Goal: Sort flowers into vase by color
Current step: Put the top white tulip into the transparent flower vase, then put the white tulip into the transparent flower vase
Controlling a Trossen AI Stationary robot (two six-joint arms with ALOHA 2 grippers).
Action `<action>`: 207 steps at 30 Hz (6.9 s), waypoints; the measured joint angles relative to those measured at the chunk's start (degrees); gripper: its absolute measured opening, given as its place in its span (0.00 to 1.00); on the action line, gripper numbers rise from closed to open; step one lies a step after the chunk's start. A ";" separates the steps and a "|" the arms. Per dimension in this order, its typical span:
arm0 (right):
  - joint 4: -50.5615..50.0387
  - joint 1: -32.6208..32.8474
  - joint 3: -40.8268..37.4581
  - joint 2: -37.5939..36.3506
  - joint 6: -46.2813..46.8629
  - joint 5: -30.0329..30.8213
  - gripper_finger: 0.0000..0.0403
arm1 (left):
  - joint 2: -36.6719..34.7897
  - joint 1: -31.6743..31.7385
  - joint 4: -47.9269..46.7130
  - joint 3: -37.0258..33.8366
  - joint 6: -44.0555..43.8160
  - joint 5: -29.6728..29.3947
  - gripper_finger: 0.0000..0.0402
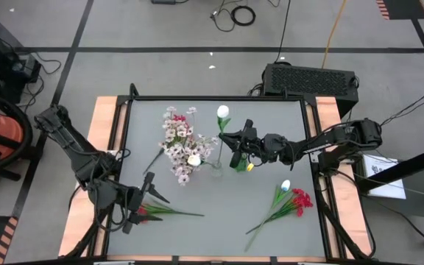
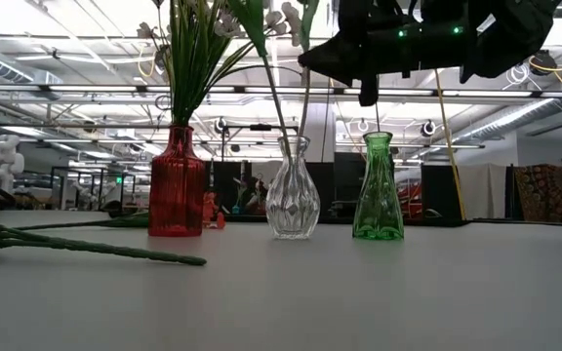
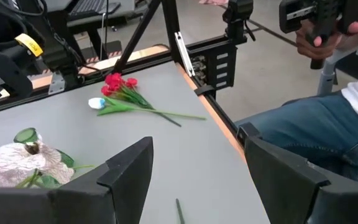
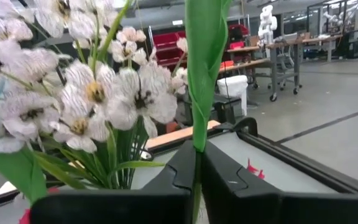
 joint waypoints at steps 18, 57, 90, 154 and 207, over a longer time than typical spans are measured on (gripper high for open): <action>-2.98 1.49 0.00 -0.07 6.74 -3.11 0.41 | 2.52 0.00 -0.32 0.00 -1.45 -0.08 0.64; -77.76 30.49 7.10 -27.89 35.85 -6.08 0.59 | 16.14 0.04 5.83 0.02 -10.81 -2.08 0.64; -102.57 41.46 18.34 11.15 14.31 -12.72 0.36 | 28.40 -0.36 22.88 0.02 -23.01 -5.63 0.64; -118.22 39.61 45.90 10.91 13.10 -7.30 0.01 | 52.03 9.20 -5.82 35.52 -24.04 -13.08 0.20; -119.71 53.48 47.09 2.33 36.86 13.65 0.48 | 40.99 -0.79 -17.30 35.41 -27.97 -17.67 0.01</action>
